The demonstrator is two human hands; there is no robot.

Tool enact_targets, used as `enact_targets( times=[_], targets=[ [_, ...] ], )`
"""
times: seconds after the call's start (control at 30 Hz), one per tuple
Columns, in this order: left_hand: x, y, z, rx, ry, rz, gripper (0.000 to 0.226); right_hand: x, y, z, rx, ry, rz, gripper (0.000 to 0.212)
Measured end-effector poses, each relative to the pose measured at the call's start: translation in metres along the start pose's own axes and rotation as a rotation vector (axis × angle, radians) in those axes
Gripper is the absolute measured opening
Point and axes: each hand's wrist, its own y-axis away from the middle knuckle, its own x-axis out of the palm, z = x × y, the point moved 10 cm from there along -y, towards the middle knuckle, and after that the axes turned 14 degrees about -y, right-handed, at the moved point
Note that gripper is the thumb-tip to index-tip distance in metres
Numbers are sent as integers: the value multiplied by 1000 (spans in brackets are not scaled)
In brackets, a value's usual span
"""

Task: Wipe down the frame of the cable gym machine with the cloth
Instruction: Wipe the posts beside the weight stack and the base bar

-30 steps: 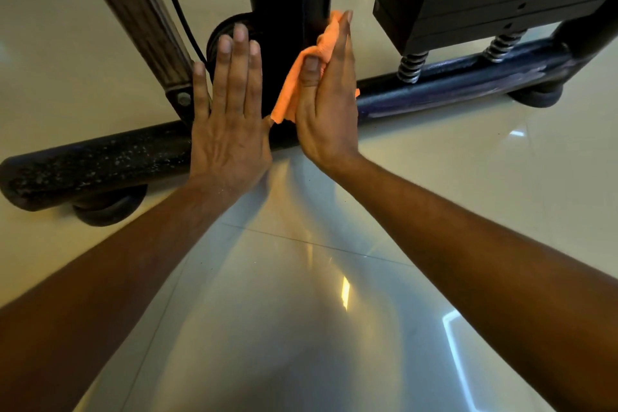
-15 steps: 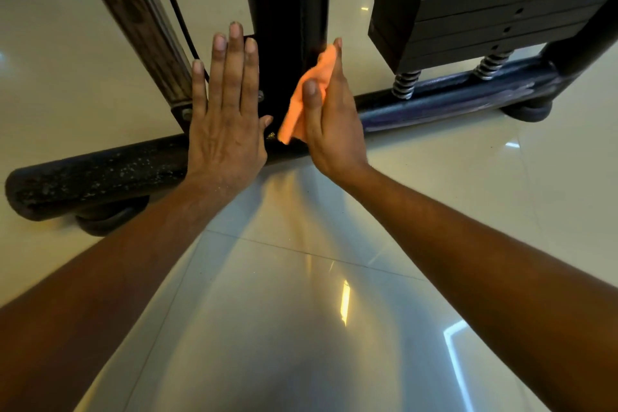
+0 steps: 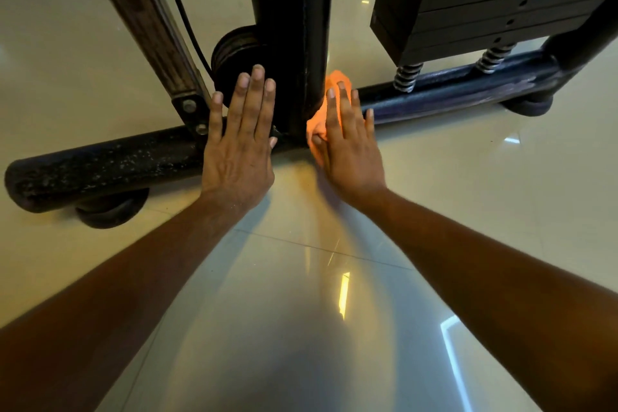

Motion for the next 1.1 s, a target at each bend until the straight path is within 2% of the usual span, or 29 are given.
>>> enact_targets(
  times=[0.07,0.2,0.33,0.5,0.63,0.83,0.93,1.1],
  targets=[
    [1,-1,0,10,6,1,87,-8,0,-6,-59,16,38,74],
    [-2,3,2,19,40,24,88,-9,7,5,99,-181,36,69],
    [-6,23,-1,58,76,80,86,-15,21,12,104,-192,144,75],
    [-13,65,15,153,199,176,70,-33,41,44,115,-293,106,56],
    [-33,82,53,36,372,216,58,-33,49,79,75,-338,131,57],
    [-20,91,104,-214,428,257,52,0,43,117,36,-300,174,57],
    [-5,90,112,-263,415,286,52,25,31,121,33,-246,189,58],
    [21,78,118,-288,379,290,53,74,21,126,-102,-31,160,64]
  ],
)
